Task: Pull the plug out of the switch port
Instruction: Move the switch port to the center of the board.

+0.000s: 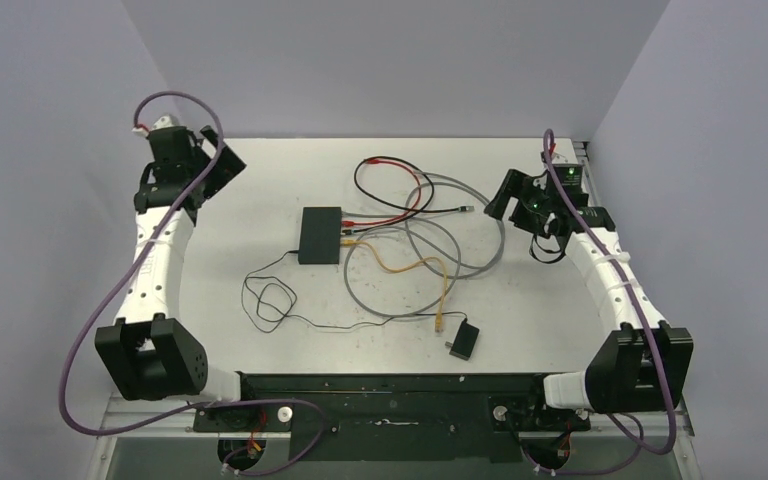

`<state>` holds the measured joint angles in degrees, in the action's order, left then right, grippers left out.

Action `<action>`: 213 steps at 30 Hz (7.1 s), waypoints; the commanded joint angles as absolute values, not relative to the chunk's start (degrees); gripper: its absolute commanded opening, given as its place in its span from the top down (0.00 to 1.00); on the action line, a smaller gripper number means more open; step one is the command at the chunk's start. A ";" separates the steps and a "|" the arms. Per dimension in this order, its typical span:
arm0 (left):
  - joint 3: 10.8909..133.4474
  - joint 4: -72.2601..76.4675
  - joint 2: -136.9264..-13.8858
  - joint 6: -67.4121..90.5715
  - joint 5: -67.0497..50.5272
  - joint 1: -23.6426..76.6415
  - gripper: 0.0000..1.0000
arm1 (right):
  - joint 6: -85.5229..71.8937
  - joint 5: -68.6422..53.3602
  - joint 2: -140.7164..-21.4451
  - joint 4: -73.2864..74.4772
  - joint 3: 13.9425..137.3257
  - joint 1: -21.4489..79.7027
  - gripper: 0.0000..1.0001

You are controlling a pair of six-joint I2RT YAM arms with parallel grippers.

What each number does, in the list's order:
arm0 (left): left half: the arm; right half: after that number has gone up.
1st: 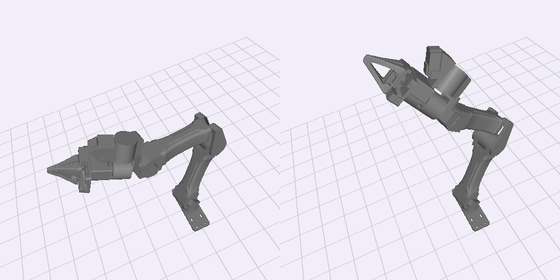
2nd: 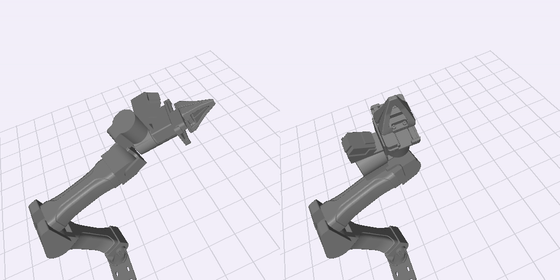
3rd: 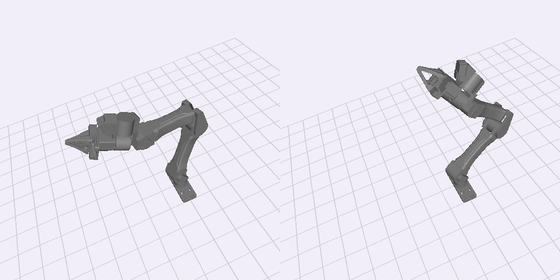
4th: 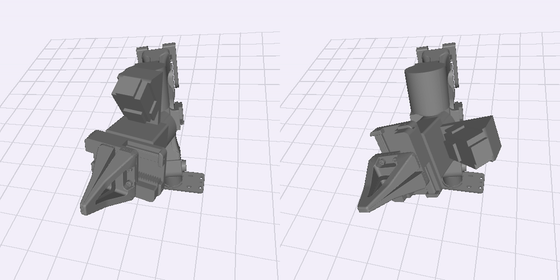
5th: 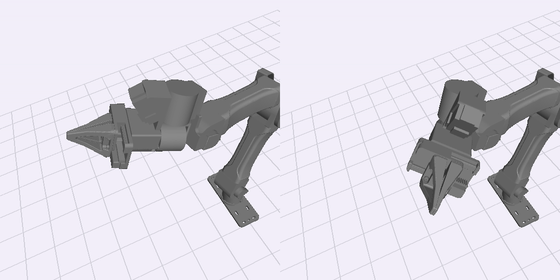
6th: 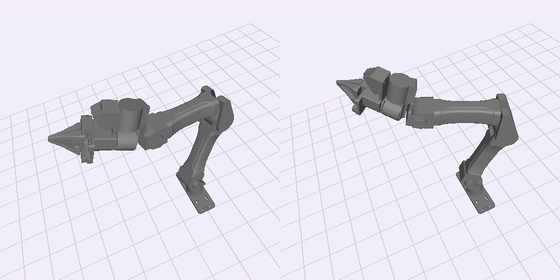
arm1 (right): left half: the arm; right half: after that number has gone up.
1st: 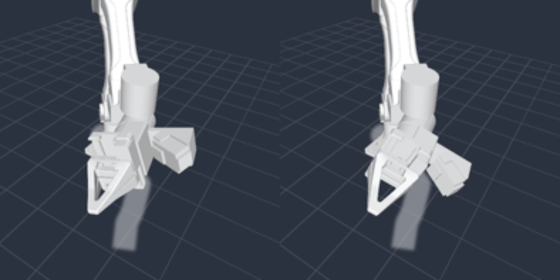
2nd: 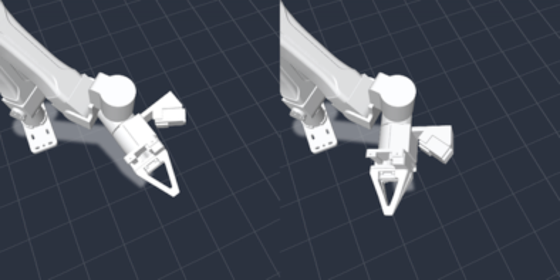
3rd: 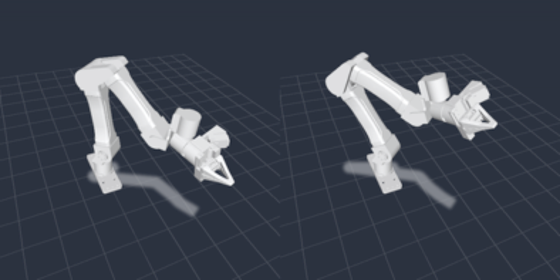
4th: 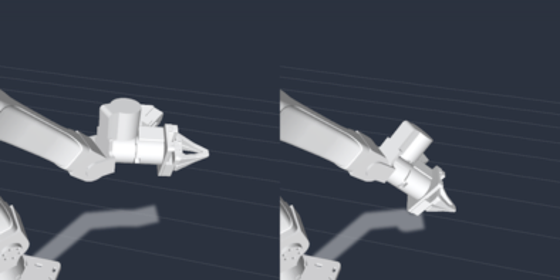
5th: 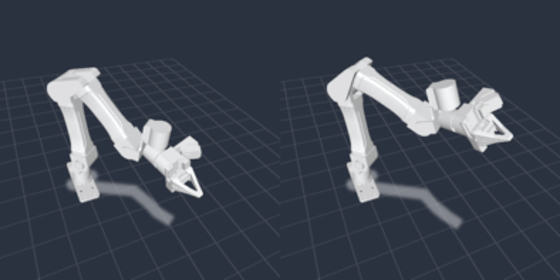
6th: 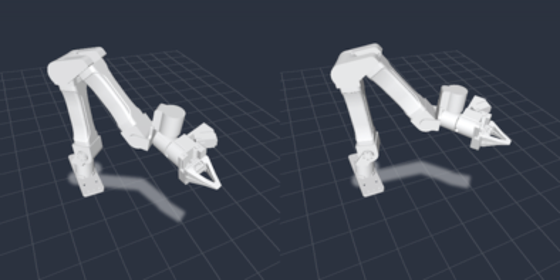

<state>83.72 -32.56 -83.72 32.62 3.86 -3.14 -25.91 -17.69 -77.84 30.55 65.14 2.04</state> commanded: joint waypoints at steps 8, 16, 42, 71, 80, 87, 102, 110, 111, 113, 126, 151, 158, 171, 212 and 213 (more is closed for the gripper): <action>72.51 -25.69 -81.73 38.06 -10.57 -12.06 0.04 | -32.64 -11.90 -73.23 30.26 63.67 0.22 0.10; 67.99 -24.78 -85.12 37.88 -15.82 -11.51 0.04 | -33.04 -18.12 -73.30 27.21 60.29 0.18 0.10; 90.38 -42.54 -106.24 19.83 -1.39 10.49 0.04 | -26.83 -23.87 -84.68 27.50 69.55 8.21 0.10; 92.40 -47.65 -116.59 12.78 13.28 22.81 0.04 | -24.99 -21.79 -96.51 30.06 82.99 20.53 0.10; 97.80 -47.43 -116.63 13.45 7.27 19.82 0.02 | -22.78 -22.31 -102.66 28.73 90.21 23.52 0.10; 112.09 -50.78 -123.65 15.45 5.10 17.63 0.07 | -21.03 -23.37 -107.74 31.21 97.11 25.08 0.10; 134.96 -59.05 -144.97 23.16 1.53 13.44 0.25 | -21.46 -21.08 -99.96 32.25 87.87 25.49 0.10; 130.98 -59.63 -144.39 20.64 3.00 14.11 0.27 | -21.59 -20.39 -98.88 32.42 86.10 25.40 0.10; 130.27 -59.67 -144.14 20.53 3.33 14.23 0.28 | -21.62 -20.39 -98.94 32.46 86.22 25.39 0.10; 128.60 -59.55 -143.54 20.27 3.76 14.64 0.29 | -21.51 -20.46 -99.24 32.54 86.46 25.39 0.10; 110.35 -52.54 -132.83 24.91 1.06 16.41 0.33 | -21.27 -21.17 -100.30 32.82 87.01 25.47 0.10; 93.86 -46.81 -121.18 27.09 0.00 25.24 0.34 | -20.85 -7.93 -92.89 29.80 86.45 25.55 0.10; 92.09 -46.43 -118.12 27.32 2.21 28.08 0.34 | -17.22 5.82 -79.49 13.15 72.57 25.80 0.10; 90.81 -46.45 -106.80 26.63 12.51 28.66 0.16 | -18.61 -9.79 -83.21 14.08 74.32 24.60 0.10; 47.45 -14.41 -95.23 42.81 -27.70 2.72 0.25 | -18.82 -51.39 -131.67 28.08 104.26 33.66 0.18; 47.23 -13.84 -95.59 43.07 -27.89 2.72 0.25 | -18.88 -51.91 -131.79 28.10 104.12 33.66 0.19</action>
<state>48.12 -19.14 -93.65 42.22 -26.52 3.07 -18.87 -48.45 -132.14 28.93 103.09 33.76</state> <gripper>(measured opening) 0.759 0.827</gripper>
